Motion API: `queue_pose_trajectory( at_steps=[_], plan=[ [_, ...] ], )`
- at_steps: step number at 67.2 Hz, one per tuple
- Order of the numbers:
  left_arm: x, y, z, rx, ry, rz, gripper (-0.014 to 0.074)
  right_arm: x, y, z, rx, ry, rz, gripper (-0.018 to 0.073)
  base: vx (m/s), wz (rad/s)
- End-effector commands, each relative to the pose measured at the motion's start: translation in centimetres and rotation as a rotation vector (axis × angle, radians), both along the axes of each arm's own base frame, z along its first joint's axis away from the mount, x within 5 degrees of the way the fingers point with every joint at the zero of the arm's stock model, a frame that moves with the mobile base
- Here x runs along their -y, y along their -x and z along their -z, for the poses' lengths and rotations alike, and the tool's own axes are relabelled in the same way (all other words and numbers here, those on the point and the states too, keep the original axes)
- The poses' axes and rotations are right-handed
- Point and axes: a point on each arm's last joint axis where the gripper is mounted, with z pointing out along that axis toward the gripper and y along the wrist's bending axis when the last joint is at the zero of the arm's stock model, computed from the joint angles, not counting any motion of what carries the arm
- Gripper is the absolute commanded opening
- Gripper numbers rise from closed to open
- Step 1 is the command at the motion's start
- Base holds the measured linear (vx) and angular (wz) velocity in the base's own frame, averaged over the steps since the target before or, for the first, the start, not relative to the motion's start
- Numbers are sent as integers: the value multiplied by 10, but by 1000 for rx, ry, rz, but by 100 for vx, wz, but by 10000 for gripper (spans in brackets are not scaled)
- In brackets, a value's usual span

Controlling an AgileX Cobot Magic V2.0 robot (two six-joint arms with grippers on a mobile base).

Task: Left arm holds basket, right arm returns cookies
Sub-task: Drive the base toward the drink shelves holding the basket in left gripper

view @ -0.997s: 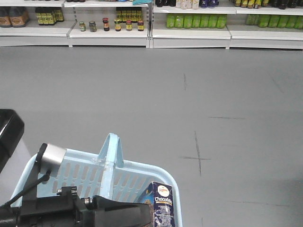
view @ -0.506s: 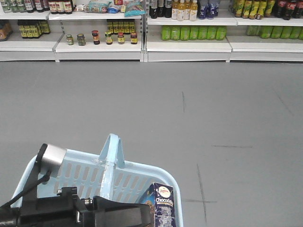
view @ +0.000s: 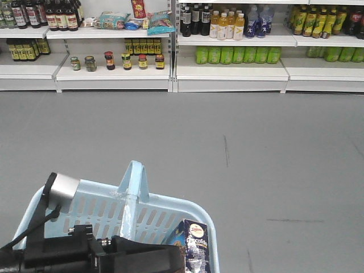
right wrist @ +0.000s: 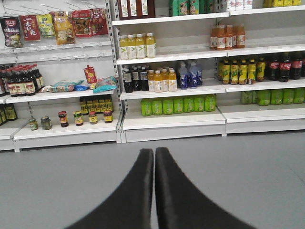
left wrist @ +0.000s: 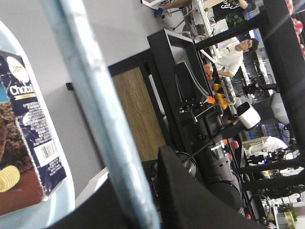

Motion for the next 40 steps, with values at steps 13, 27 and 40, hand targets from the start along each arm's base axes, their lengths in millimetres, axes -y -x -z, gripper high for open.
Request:
queue_pose_trajectory(
  at_steps=[13, 27, 40],
  plan=[
    [1, 3, -17, -6, 88, 14, -6, 1, 0, -6, 72, 14, 12, -8, 56, -4],
    [1, 3, -17, -6, 88, 14, -6, 1, 0, -6, 72, 14, 12, -8, 56, -5],
    [1, 3, -17, -7, 88, 14, -6, 1, 0, -6, 72, 14, 12, -8, 55, -2]
  ],
)
